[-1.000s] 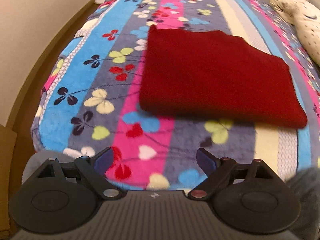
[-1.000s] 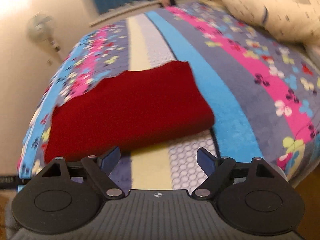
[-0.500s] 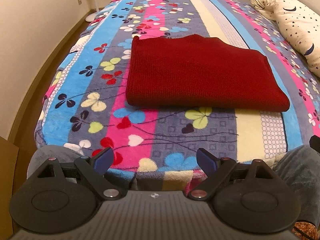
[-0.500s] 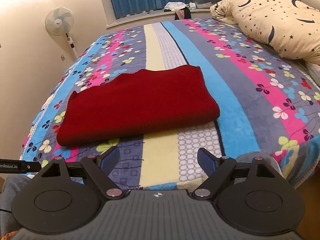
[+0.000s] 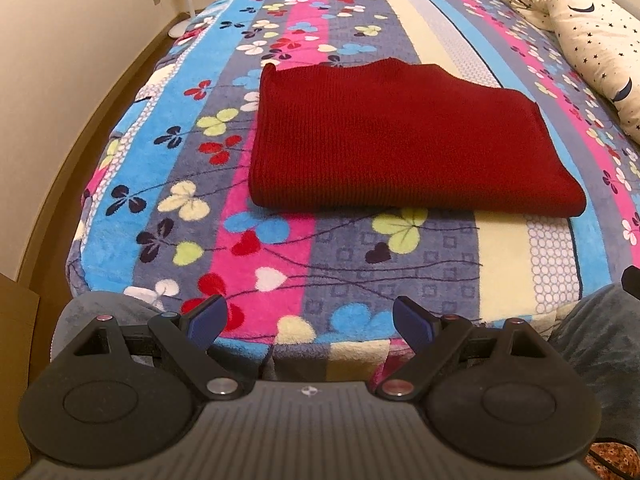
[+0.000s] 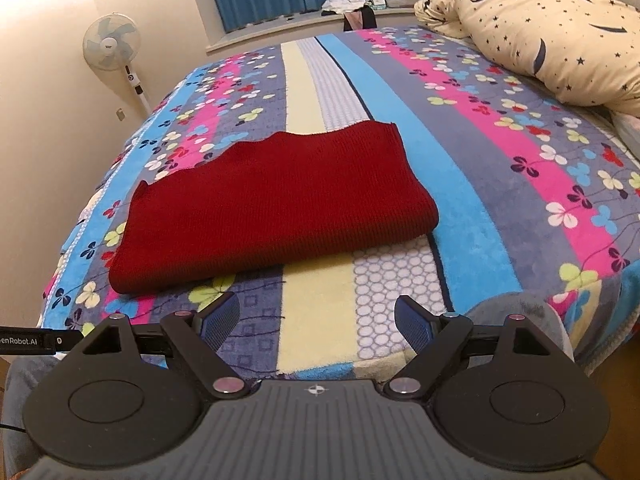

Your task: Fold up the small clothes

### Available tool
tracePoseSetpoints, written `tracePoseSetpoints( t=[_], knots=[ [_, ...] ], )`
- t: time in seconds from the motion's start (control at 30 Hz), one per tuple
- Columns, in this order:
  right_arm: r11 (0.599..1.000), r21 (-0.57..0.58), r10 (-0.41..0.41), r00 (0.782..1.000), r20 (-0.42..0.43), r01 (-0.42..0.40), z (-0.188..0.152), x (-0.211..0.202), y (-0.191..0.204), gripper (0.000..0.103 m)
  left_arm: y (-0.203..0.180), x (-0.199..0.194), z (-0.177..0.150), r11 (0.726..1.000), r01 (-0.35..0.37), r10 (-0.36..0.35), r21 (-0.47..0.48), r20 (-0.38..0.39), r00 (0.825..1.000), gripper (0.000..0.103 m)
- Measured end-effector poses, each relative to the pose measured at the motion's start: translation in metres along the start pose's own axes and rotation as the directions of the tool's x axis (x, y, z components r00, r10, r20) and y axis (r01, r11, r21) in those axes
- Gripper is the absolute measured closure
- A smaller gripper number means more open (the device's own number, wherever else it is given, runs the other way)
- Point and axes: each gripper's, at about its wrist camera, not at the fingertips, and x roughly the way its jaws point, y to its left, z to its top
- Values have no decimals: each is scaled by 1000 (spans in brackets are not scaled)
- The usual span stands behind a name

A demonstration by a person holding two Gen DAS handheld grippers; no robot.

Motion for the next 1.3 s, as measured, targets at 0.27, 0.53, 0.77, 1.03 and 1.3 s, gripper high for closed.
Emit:
tracePoseSetpoints(
  t=[0.27,0.53,0.77,1.03,1.3],
  knots=[
    [994,104,27,1000,-1,-27,8,25,-18,17,3,20,9,1000,-15,15,-9,-33,999,10],
    [871,488,52,998,40,-65,29,104,-97,17,31,59,41,992,-115,115,-42,-4,993,10],
    [648,757,104,994,19,-82,37,187,-145,17,65,101,71,975,-183,185,-125,-1,983,10],
    [538,842,50,999,22,-45,42,233,-160,74,98,154,77,931,-292,278,-221,-92,956,10],
    [650,760,-10,1000,6,2,62,228,-141,84,121,190,77,910,-312,280,-273,-150,948,10]
  ],
)
